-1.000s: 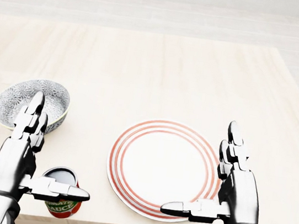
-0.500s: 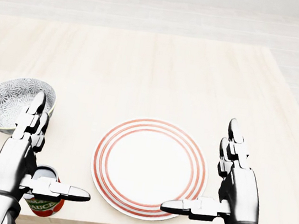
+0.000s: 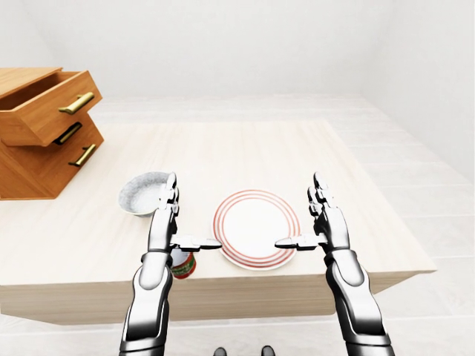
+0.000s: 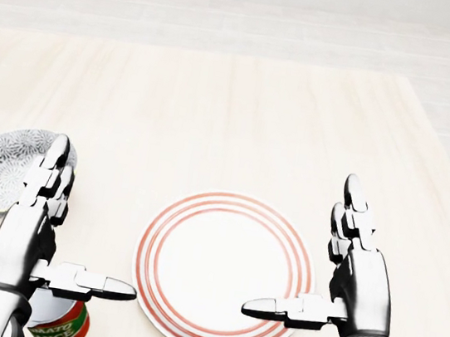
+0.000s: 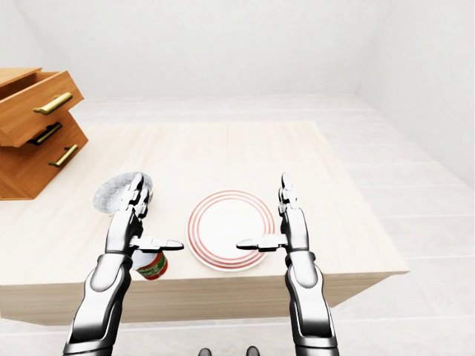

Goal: Put the bowl on the plate.

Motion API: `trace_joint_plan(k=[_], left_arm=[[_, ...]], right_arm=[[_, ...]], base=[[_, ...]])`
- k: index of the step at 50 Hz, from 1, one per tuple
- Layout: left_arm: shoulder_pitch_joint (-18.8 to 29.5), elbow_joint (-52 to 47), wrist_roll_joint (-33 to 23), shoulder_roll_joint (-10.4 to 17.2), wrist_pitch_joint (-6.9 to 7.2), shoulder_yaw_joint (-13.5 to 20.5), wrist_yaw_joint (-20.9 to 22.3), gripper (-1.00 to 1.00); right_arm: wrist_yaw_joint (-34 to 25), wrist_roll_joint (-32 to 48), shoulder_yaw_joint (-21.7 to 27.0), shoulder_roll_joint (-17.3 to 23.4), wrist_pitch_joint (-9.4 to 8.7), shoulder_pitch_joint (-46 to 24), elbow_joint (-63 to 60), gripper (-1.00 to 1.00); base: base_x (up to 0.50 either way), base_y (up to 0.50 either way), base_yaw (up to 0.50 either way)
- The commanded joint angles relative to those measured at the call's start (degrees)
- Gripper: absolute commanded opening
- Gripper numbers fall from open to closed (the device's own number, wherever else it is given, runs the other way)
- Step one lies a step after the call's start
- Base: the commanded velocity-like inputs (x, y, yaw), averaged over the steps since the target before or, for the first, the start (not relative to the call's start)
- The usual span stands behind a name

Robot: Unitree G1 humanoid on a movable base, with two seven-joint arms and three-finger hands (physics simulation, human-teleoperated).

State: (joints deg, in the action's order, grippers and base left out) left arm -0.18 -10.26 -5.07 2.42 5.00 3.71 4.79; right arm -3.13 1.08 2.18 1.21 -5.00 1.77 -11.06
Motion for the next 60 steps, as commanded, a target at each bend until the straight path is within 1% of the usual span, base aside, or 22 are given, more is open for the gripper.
trace_joint_plan(k=[1, 32, 42, 47, 49, 51, 52, 56, 58, 60], left_arm=[[0.0, 0.0, -0.1, 0.1, 0.00, 0.1, 0.1, 1.00], [-0.5, -0.4, -0.1, 0.1, 0.00, 0.4, 0.2, 1.00], [-0.4, -1.1, -1.4, 0.6, 0.00, 0.3, 0.3, 1.00], [0.3, -1.5, -3.8, 1.7, 0.00, 0.5, 0.5, 1.00], [1.0, -1.8, -4.2, 2.0, 0.00, 1.0, 0.9, 1.00], [1.8, -1.6, -6.2, 3.1, 0.00, 1.4, 0.9, 1.00], [1.8, -1.6, -6.3, 3.1, 0.00, 1.4, 1.0, 1.00], [3.9, -0.7, -9.4, 4.9, 0.00, 3.0, 1.4, 1.00], [4.9, 0.1, -12.5, 6.7, 0.00, 3.4, 1.6, 1.00], [6.1, 1.2, -13.7, 7.6, 0.00, 4.4, 2.3, 1.00]], right_arm=[[0.0, 0.1, 0.0, -0.1, 0.00, 0.1, 0.1, 1.00], [0.2, 0.3, -0.3, -0.2, 0.00, 0.4, 0.7, 1.00], [0.2, 0.3, -0.3, -0.3, 0.00, 0.7, 0.5, 1.00], [0.3, 0.4, -0.3, -0.2, 0.00, 0.7, 0.4, 1.00], [0.3, 0.4, -0.3, -0.2, 0.00, 0.7, 0.3, 1.00], [0.3, 0.4, -0.3, -0.2, 0.00, 0.7, 0.1, 1.00], [0.3, 0.4, -0.3, -0.2, 0.00, 0.7, 0.1, 1.00], [0.3, 0.4, -0.3, -0.2, 0.00, 1.1, -0.3, 1.00], [0.3, 0.4, -0.2, -0.2, 0.00, 1.2, -0.5, 1.00], [0.3, 0.3, -0.2, -0.2, 0.00, 1.3, -1.0, 1.00]], base=[[0.18, 0.00, 0.00], [0.22, 0.00, 0.00], [0.01, 0.00, 0.00], [0.00, 0.00, 0.00], [0.00, 0.00, 0.00], [0.00, 0.00, 0.00], [0.00, 0.00, 0.00], [0.00, 0.00, 0.00], [0.00, 0.00, 0.00], [0.00, 0.00, 0.00]])
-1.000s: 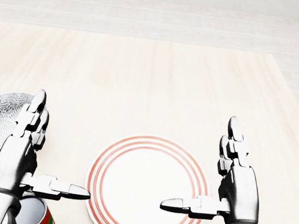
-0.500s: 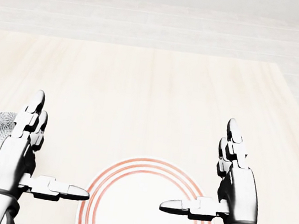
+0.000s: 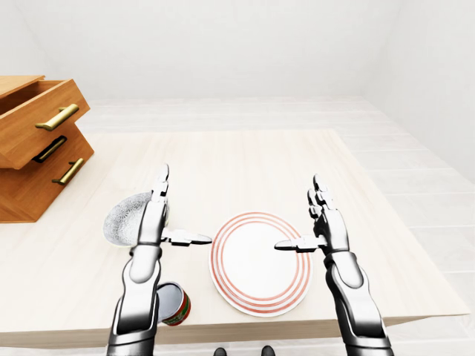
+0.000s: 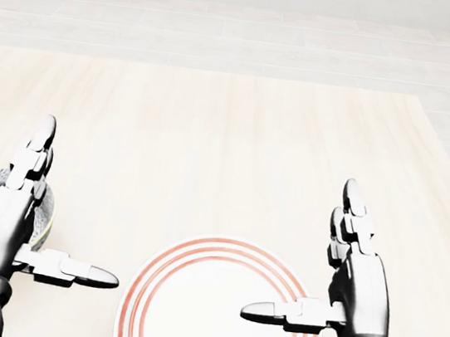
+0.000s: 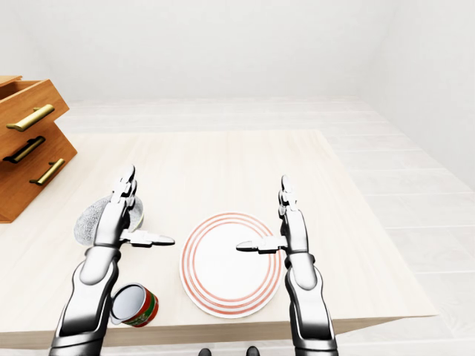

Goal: Put the bowl on the plate.

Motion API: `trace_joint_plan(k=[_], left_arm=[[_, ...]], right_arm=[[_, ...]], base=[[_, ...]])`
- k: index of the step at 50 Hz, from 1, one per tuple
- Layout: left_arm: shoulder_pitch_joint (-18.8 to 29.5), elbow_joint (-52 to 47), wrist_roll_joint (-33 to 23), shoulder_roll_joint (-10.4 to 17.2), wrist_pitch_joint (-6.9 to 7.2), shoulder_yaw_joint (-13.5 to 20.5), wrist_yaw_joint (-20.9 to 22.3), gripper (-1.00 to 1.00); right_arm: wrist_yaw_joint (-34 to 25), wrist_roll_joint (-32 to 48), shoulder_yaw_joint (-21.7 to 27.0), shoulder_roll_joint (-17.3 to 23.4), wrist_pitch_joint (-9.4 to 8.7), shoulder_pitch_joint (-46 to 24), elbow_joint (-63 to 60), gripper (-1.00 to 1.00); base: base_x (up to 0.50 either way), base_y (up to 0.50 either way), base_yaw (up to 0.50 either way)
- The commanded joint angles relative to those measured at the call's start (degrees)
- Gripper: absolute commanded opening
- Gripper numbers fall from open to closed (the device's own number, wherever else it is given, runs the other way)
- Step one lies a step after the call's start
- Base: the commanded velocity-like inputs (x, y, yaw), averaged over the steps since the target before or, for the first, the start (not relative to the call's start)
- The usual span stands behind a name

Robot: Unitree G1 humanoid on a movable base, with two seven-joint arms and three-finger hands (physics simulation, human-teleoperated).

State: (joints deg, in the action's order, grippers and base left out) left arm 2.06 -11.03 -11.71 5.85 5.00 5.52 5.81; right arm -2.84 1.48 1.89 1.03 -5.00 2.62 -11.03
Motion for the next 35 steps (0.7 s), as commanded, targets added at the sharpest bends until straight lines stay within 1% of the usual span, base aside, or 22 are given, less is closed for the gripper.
trace_joint_plan(k=[1, 3, 6, 7, 10, 12, 14, 15, 17, 19, 21, 23, 25, 27, 28, 29, 32, 35], left_arm=[[4.5, 2.2, -7.7, 4.6, 0.00, 3.2, 1.5, 1.00], [5.6, 3.1, -9.6, 6.0, 0.00, 3.9, 2.1, 1.00], [6.9, 3.9, -10.9, 6.9, 0.00, 5.3, 2.9, 1.00], [7.2, 4.3, -12.3, 7.5, 0.00, 5.3, 3.0, 1.00], [7.7, 5.3, -12.6, 7.7, 0.00, 6.1, 3.3, 1.00], [7.9, 6.2, -14.9, 8.7, 0.00, 6.1, 3.1, 1.00], [8.5, 6.5, -14.3, 8.6, 0.00, 7.0, 3.7, 1.00], [8.5, 6.8, -15.4, 9.0, 0.00, 6.9, 3.5, 1.00], [8.6, 7.8, -15.4, 8.9, 0.00, 7.3, 3.4, 1.00], [8.3, 9.0, -17.5, 9.8, 0.00, 7.2, 2.7, 1.00], [8.2, 10.1, -17.7, 10.0, -1.04, 7.8, 2.4, 1.00], [8.2, 10.8, -18.5, 10.2, -1.37, 7.8, 2.0, 1.00], [8.0, 12.6, -20.2, 11.1, -3.17, 7.8, 1.1, 1.00], [8.4, 14.1, -20.1, 11.3, -4.13, 8.6, 0.7, 1.00], [8.4, 14.1, -20.1, 11.3, -4.15, 8.6, 0.7, 1.00], [8.4, 14.6, -20.3, 11.5, -4.66, 8.7, 0.5, 1.00], [8.2, 15.9, -20.6, 11.5, -5.45, 8.9, 0.0, 1.00], [8.4, 17.1, -22.3, 12.1, -6.37, 8.9, -1.2, 1.00]], right_arm=[[0.0, -0.1, 0.1, 0.0, 0.00, 0.5, -1.1, 1.00], [0.0, -0.1, 0.2, 0.0, 0.00, 0.5, -1.3, 1.00], [-0.1, -0.1, 0.2, 0.1, 0.00, 0.6, -1.7, 1.00], [-0.1, -0.1, 0.2, 0.0, 0.00, 0.6, -1.7, 1.00], [-0.1, -0.1, 0.2, 0.0, 0.00, 0.6, -1.5, 1.00], [0.0, 0.0, 0.2, 0.0, 0.00, 0.5, -1.5, 1.00], [0.0, 0.0, 0.2, 0.0, 0.00, 0.4, -1.8, 1.00], [0.0, 0.0, 0.3, 0.1, 0.00, 0.4, -1.8, 1.00], [-0.1, 0.0, 0.4, 0.1, 0.00, 0.6, -1.9, 1.00], [-0.1, 0.0, 0.3, 0.0, 0.00, 0.9, -1.8, 1.00], [-0.1, 0.1, 0.2, 0.0, 0.00, 1.0, -1.5, 1.00], [-0.1, 0.1, 0.2, -0.1, 0.00, 1.1, -1.4, 1.00], [-0.1, 0.1, 0.2, -0.1, 0.00, 1.1, -1.0, 1.00], [-0.1, 0.2, 0.1, -0.1, 0.00, 1.1, -0.8, 1.00], [-0.1, 0.2, 0.1, -0.1, 0.00, 1.1, -0.8, 1.00], [-0.1, 0.3, 0.1, -0.1, 0.00, 1.1, -0.9, 1.00], [0.0, 0.3, 0.2, 0.0, 0.00, 1.0, -0.5, 1.00], [0.1, 0.4, 0.2, -0.1, 0.00, 0.9, -0.1, 1.00]], base=[[0.00, 0.00, 0.00], [0.00, 0.00, 0.00], [0.00, 0.00, 0.00], [0.00, 0.00, 0.00], [0.00, 0.00, 0.00], [0.00, 0.00, 0.00], [0.00, 0.00, 0.00], [0.00, 0.00, 0.00], [0.00, 0.00, 0.00], [0.00, 0.00, 0.00], [0.00, 0.00, 0.00], [0.00, 0.00, 0.00], [0.00, 0.00, 0.00], [0.00, 0.00, 0.00], [0.00, 0.00, 0.00], [0.00, 0.00, 0.00], [0.00, 0.00, 0.00], [0.00, 0.00, 0.00]])
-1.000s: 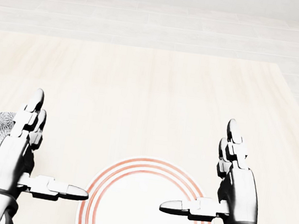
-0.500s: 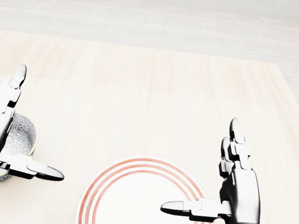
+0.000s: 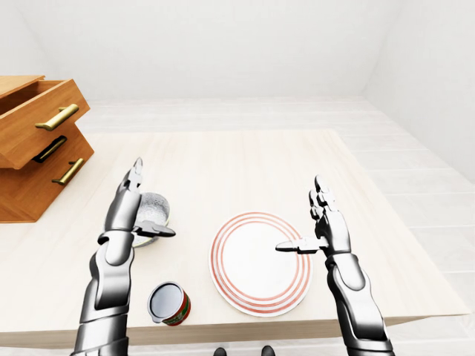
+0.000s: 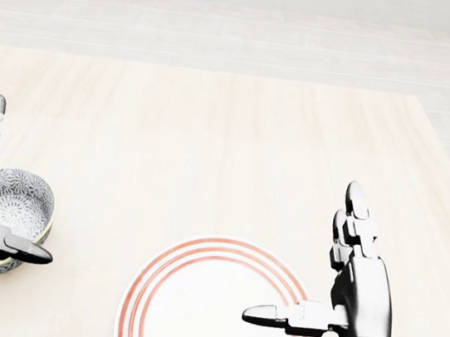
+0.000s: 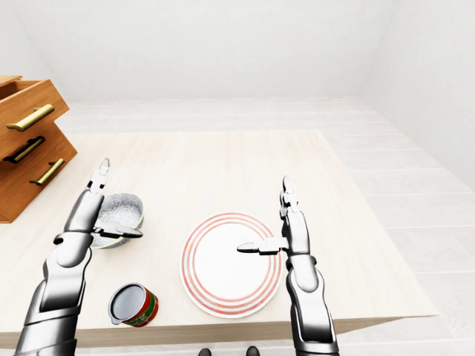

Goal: Put the bowl on the plate.

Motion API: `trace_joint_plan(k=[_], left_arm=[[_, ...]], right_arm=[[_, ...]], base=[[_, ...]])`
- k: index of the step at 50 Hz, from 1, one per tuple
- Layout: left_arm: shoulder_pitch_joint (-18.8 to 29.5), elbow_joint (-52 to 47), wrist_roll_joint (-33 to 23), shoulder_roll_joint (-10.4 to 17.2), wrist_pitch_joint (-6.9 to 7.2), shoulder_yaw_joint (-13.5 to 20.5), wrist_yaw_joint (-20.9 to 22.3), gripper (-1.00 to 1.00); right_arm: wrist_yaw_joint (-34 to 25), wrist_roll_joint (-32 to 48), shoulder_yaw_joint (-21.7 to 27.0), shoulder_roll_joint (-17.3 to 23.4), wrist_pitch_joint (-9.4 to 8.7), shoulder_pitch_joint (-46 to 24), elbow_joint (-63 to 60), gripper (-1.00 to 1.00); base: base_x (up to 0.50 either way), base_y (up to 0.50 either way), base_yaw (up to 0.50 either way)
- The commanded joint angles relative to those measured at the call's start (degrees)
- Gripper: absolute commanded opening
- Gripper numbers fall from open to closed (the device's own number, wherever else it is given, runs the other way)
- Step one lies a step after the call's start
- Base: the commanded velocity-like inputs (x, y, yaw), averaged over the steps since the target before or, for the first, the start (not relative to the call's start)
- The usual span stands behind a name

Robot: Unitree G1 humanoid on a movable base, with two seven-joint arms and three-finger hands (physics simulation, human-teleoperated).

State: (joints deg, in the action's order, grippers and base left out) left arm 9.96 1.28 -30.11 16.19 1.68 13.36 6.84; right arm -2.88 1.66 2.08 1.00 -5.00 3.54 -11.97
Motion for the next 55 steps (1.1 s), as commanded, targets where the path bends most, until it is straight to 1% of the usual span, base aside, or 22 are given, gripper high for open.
trace_joint_plan(k=[1, 4, 7, 9, 11, 13, 14, 17, 18, 19, 21, 22, 24, 25, 27, 29, 30, 33, 34, 36, 48, 55], left_arm=[[0.5, 5.3, -4.3, 2.0, -3.42, 0.9, -2.4, 1.00], [0.4, 6.4, -5.5, 2.3, -4.43, 0.9, -3.1, 1.00], [-0.1, 6.4, -7.0, 2.5, -4.83, 0.5, -3.0, 1.00], [-0.4, 6.6, -7.7, 2.4, -5.54, 0.4, -3.2, 1.00], [-0.6, 6.9, -9.8, 2.8, -6.14, 0.0, -3.9, 1.00], [-0.5, 7.3, -9.5, 2.5, -6.45, 0.3, -3.9, 1.00], [-0.4, 7.9, -11.7, 3.1, -6.68, -0.4, -4.6, 1.00], [-0.3, 8.0, -11.5, 2.5, -6.68, 0.0, -4.4, 1.00], [-0.5, 7.8, -13.2, 3.0, -6.68, -0.5, -4.7, 1.00], [-0.4, 7.8, -12.9, 2.8, -6.68, -0.2, -4.7, 1.00], [-0.7, 6.9, -14.8, 3.1, -6.68, -0.5, -4.5, 1.00], [-0.8, 6.0, -14.3, 2.6, -6.60, -0.2, -4.0, 1.00], [-1.3, 4.8, -16.1, 2.7, -6.57, -0.6, -3.7, 1.00], [-1.3, 4.7, -15.8, 2.3, -6.64, -0.4, -3.6, 1.00], [-1.5, 4.7, -18.2, 2.8, -6.68, -1.0, -3.8, 1.00], [-1.4, 4.7, -17.9, 2.4, -6.68, -0.6, -3.8, 1.00], [-1.7, 4.5, -20.2, 3.0, -6.68, -1.1, -4.0, 1.00], [-1.5, 4.6, -19.5, 2.2, -6.68, -0.8, -3.9, 1.00], [-1.6, 4.8, -21.3, 2.7, -6.68, -1.3, -4.3, 1.00], [-1.3, 5.8, -20.2, 2.1, -6.68, -1.0, -4.5, 1.00], [-0.7, 9.6, -22.8, 2.1, -6.68, -1.9, -6.5, 1.00], [-0.4, 11.7, -23.0, 2.2, -6.68, -2.2, -7.6, 1.00]], right_arm=[[0.0, 0.0, -0.1, -0.1, 0.00, 0.1, 0.9, 1.00], [0.0, 0.1, -0.2, -0.2, 0.00, 0.3, 1.1, 1.00], [-0.1, 0.0, -0.3, -0.2, 0.02, 0.8, 0.9, 1.00], [-0.2, -0.1, -0.3, -0.2, 0.17, 1.1, 0.7, 1.00], [-0.2, -0.1, -0.3, -0.2, 0.21, 1.2, 0.6, 1.00], [-0.2, -0.1, -0.3, -0.2, 0.22, 1.3, 0.6, 1.00], [-0.2, 0.0, -0.3, -0.1, 0.17, 1.3, 0.7, 1.00], [-0.2, 0.1, -0.3, -0.1, 0.09, 1.2, 0.6, 1.00], [-0.2, 0.0, -0.3, -0.1, 0.11, 1.2, 0.7, 1.00], [-0.2, 0.1, -0.3, -0.1, 0.06, 1.2, 0.7, 1.00], [-0.2, 0.0, -0.3, -0.2, 0.08, 1.2, 0.7, 1.00], [-0.2, 0.0, -0.3, -0.1, 0.06, 1.3, 0.7, 1.00], [-0.2, 0.0, -0.3, -0.2, 0.08, 1.3, 0.7, 1.00], [-0.2, 0.0, -0.3, -0.2, 0.22, 1.3, 0.9, 1.00], [-0.1, 0.1, -0.4, -0.2, 0.42, 1.2, 1.3, 1.00], [-0.2, 0.0, -0.4, -0.2, 0.33, 1.2, 1.2, 1.00], [-0.2, 0.0, -0.5, -0.2, 0.26, 1.2, 1.0, 1.00], [-0.2, 0.0, -0.4, -0.2, 0.20, 1.3, 0.9, 1.00], [-0.2, 0.0, -0.4, -0.2, 0.16, 1.3, 0.9, 1.00], [-0.2, 0.0, -0.4, -0.2, 0.00, 1.2, 0.7, 1.00], [-0.3, 0.1, -0.3, 0.0, 0.00, 0.4, -0.2, 1.00], [-0.4, 0.1, -0.3, 0.0, 0.00, 0.2, -0.5, 1.00]], base=[[0.00, 0.00, 0.00], [0.00, 0.00, 0.00], [0.00, 0.00, 0.00], [0.00, 0.00, 0.00], [0.00, 0.00, 0.00], [0.00, 0.00, 0.00], [0.00, 0.00, 0.00], [0.00, 0.00, 0.00], [0.00, 0.00, 0.00], [0.00, 0.00, 0.00], [0.00, 0.00, 0.00], [0.00, 0.00, 0.00], [0.00, 0.00, 0.00], [0.00, 0.00, 0.00], [0.00, 0.00, 0.00], [0.00, 0.00, 0.00], [0.00, 0.00, 0.00], [0.00, 0.00, 0.00], [0.00, 0.00, 0.00], [0.00, 0.00, 0.00], [0.00, 0.00, 0.00], [0.00, 0.00, 0.00]])
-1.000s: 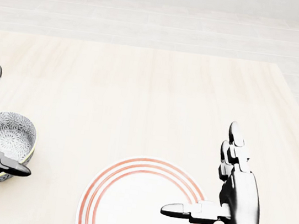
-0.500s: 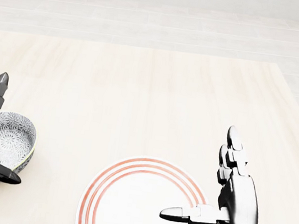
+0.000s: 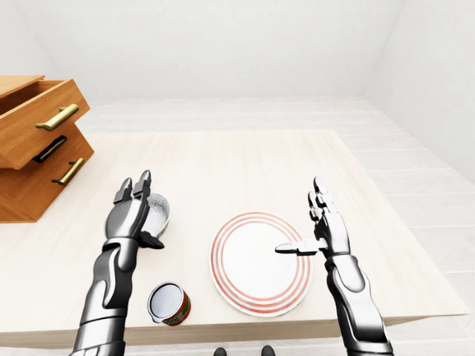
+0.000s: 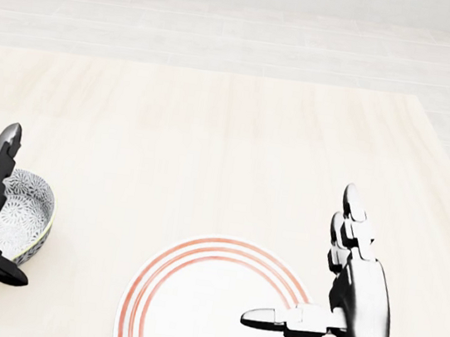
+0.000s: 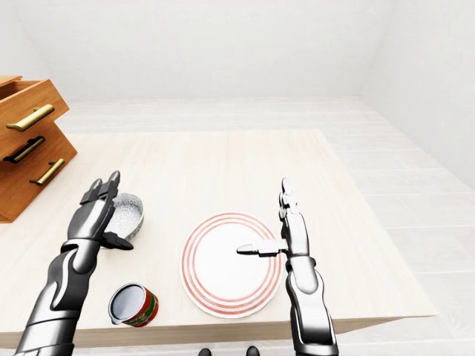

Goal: Put the bowl on the plate.

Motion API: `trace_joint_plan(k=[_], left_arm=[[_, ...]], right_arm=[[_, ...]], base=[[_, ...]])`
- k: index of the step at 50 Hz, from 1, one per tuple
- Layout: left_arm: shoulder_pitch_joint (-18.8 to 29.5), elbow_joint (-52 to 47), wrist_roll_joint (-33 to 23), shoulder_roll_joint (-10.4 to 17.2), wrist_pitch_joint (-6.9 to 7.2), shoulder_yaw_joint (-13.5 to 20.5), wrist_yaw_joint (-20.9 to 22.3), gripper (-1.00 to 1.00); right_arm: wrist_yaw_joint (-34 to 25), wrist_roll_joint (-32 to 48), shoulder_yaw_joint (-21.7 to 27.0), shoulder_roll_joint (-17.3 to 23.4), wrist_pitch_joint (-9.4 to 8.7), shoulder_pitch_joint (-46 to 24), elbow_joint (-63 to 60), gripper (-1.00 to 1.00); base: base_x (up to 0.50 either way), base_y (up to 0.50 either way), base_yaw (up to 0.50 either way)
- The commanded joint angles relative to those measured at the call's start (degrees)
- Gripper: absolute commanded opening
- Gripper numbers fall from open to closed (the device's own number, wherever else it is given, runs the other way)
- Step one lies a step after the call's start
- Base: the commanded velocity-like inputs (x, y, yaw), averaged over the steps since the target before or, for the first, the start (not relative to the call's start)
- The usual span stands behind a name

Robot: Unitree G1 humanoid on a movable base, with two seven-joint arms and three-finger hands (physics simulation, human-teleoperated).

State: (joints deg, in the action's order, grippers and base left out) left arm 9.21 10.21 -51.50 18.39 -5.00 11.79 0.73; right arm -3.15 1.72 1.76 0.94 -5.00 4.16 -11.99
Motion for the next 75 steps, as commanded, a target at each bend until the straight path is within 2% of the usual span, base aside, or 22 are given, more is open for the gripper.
trace_joint_plan(k=[1, 11, 36, 40, 42, 43, 45, 47, 56, 57, 59, 75], left_arm=[[0.4, 2.9, -1.6, -0.1, 0.00, -0.7, -1.5, 1.00], [0.7, 5.7, -3.3, 0.4, 0.00, -1.6, -3.1, 1.00], [-1.7, 8.0, -2.9, -0.5, 0.00, -2.0, -5.1, 1.00], [-1.5, 9.2, -5.1, 0.3, 0.00, -2.5, -6.4, 1.00], [-1.2, 10.5, -3.9, -0.1, 0.00, -2.2, -6.6, 1.00], [-1.2, 10.6, -5.6, 0.4, 0.00, -2.8, -7.2, 1.00], [-1.1, 10.9, -4.0, -0.1, 0.00, -2.3, -6.8, 1.00], [-1.1, 10.9, -5.3, 0.3, 0.00, -2.7, -7.3, 1.00], [-0.9, 12.8, -4.8, 0.8, 0.00, -2.6, -8.2, 1.00], [-0.9, 12.9, -3.6, 0.5, 0.00, -2.2, -7.8, 1.00], [-1.1, 12.5, -4.9, 0.9, 0.00, -2.5, -8.1, 1.00], [-1.4, 12.7, -3.9, 1.0, 0.00, -2.0, -7.6, 1.00]], right_arm=[[-0.1, 0.1, 0.0, 0.1, 0.00, -0.5, -0.6, 1.00], [-0.2, 0.2, 0.0, 0.0, 0.00, -0.6, -0.3, 1.00], [0.0, 0.3, -0.4, -0.1, 0.00, -0.7, 0.9, 1.00], [0.0, 0.3, -0.4, -0.1, 0.00, -0.4, 0.8, 1.00], [0.0, 0.3, -0.4, -0.1, 0.00, -0.3, 0.7, 1.00], [0.1, 0.3, -0.4, -0.1, 0.00, -0.3, 0.8, 1.00], [0.0, 0.3, -0.4, -0.2, 0.00, -0.2, 0.7, 1.00], [0.0, 0.3, -0.5, -0.2, 0.00, -0.1, 0.7, 1.00], [0.0, 0.3, -0.5, -0.2, 0.00, 0.2, 0.3, 1.00], [0.0, 0.3, -0.6, -0.2, 0.00, 0.3, 0.3, 1.00], [0.0, 0.4, -0.6, -0.2, 0.00, 0.4, 0.2, 1.00], [-0.1, 0.6, -0.7, -0.1, 0.00, -0.2, -0.7, 1.00]], base=[[0.00, 0.00, 0.00], [0.00, 0.00, 0.00], [0.00, 0.00, 0.00], [0.00, 0.00, 0.00], [0.00, 0.00, 0.00], [0.00, 0.00, 0.00], [0.00, 0.00, 0.00], [0.00, 0.00, 0.00], [0.00, 0.00, 0.00], [0.00, 0.00, 0.00], [0.00, 0.00, 0.00], [0.00, 0.00, 0.00]])
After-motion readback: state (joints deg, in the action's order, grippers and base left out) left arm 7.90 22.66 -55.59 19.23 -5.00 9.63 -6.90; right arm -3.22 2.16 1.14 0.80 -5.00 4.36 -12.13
